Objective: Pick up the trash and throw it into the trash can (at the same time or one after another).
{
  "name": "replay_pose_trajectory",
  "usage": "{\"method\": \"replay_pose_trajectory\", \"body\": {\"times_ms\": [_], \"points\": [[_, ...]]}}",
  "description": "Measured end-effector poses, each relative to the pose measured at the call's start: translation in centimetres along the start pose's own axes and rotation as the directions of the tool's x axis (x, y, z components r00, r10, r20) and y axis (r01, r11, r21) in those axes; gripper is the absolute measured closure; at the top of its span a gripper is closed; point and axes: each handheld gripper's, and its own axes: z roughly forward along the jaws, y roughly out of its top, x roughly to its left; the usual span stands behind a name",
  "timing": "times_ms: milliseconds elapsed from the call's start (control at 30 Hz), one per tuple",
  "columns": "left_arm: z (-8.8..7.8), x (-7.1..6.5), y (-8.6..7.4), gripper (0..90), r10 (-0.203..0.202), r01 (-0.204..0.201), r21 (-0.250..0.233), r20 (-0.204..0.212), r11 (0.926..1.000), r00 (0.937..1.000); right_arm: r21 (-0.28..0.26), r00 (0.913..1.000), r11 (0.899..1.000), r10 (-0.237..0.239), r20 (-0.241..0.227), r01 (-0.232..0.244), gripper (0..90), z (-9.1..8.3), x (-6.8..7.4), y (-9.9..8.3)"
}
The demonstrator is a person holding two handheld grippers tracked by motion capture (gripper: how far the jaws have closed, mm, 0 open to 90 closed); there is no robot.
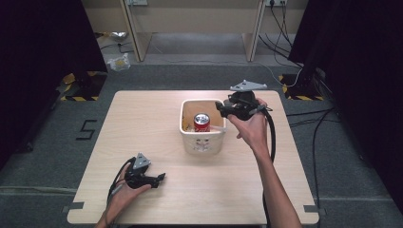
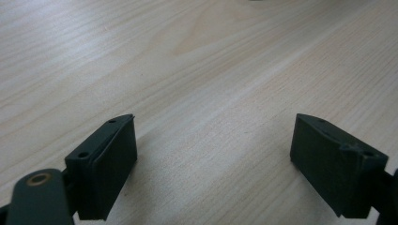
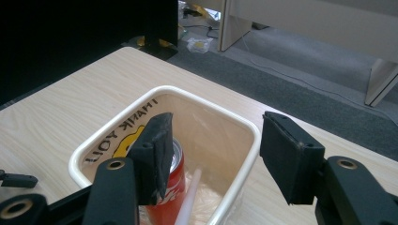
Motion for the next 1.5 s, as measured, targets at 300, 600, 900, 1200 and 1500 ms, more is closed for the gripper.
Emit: {"method": "replay_pose_trajectory", "body": {"times_ms": [300, 600, 900, 1200, 1500], "points": [[0.0, 0.0, 0.0, 14.0, 0.0, 0.0, 0.001, 0.0, 1.0, 1.0, -0.012, 0.9994, 1.0, 0.006, 0.033, -0.005, 31.2, -0.9, -0.4, -1.5], [0.0, 0.0, 0.0, 14.0, 0.0, 0.0, 0.001, 0.0, 1.0, 1.0, -0.024, 0.998, 1.0, 0.02, 0.06, -0.019, 24.4, -1.8, -1.1, -3.0], [0.0, 0.0, 0.0, 14.0, 0.0, 0.0, 0.0, 0.0, 1.0, 1.0, -0.04, 0.9967, 0.999, 0.037, 0.072, -0.035, 24.4, -2.9, -2.0, -5.0], [0.0, 0.0, 0.0, 14.0, 0.0, 0.0, 0.0, 0.0, 1.0, 1.0, -0.056, 0.9951, 0.997, 0.055, 0.082, -0.05, 24.5, -3.9, -2.6, -7.0], [0.0, 0.0, 0.0, 14.0, 0.0, 0.0, 0.0, 0.0, 1.0, 1.0, -0.061, 0.9938, 0.996, 0.069, 0.088, -0.064, 24.4, -4.5, -3.0, -8.6]]}}
